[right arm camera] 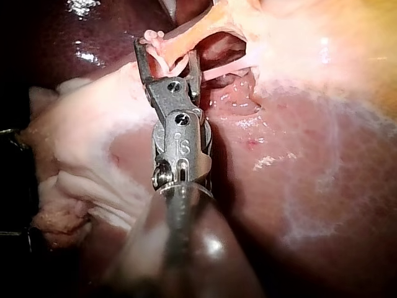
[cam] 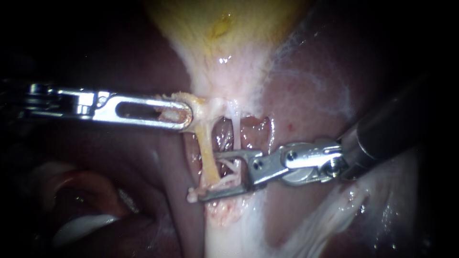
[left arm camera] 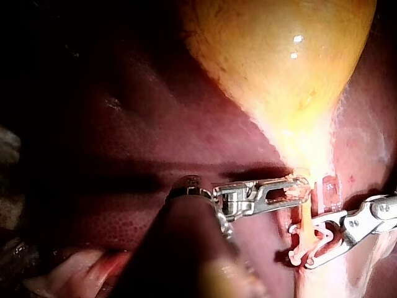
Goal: Clipping second clip left tube
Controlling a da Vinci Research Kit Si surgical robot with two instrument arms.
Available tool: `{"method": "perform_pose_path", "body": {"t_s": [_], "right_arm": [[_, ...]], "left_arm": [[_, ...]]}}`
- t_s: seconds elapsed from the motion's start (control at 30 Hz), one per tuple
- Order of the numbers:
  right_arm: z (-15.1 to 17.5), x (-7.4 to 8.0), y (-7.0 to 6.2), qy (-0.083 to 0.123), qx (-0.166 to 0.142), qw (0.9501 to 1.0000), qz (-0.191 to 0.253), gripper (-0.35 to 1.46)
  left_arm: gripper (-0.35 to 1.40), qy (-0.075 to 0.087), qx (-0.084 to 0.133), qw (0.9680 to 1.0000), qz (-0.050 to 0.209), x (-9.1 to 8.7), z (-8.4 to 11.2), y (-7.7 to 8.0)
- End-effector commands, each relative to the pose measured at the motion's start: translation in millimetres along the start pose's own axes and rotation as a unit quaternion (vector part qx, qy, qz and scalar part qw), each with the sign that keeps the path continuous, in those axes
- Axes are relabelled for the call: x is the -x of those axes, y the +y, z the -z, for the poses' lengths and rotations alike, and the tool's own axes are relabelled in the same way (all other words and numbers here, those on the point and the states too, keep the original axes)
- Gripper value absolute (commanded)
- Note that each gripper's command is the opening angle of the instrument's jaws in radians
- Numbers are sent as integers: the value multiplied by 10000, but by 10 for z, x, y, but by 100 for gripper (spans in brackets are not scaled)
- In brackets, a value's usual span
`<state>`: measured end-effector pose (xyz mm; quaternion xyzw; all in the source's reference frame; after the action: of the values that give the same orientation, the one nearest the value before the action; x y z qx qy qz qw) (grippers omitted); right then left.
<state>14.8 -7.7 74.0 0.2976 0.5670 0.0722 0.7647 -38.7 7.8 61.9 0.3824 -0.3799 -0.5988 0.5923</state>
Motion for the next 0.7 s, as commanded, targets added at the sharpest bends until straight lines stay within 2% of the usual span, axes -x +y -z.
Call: {"method": "perform_pose_path", "body": {"t_s": [0.03,0.33,0.5,0.7], "right_arm": [[-2,-1,1,60,4,10000,-18,42],[-14,2,7,83,8,9997,-231,35],[-15,1,9,281,14,9982,-521,26],[-17,0,11,390,9,9959,-813,8]], "left_arm": [[-35,0,2,10000,0,0,-1,1],[-35,-2,2,10000,-2,1,-3,2],[-35,-3,3,10000,-2,1,-3,2],[-35,-5,4,10000,-2,1,-4,2]]}}
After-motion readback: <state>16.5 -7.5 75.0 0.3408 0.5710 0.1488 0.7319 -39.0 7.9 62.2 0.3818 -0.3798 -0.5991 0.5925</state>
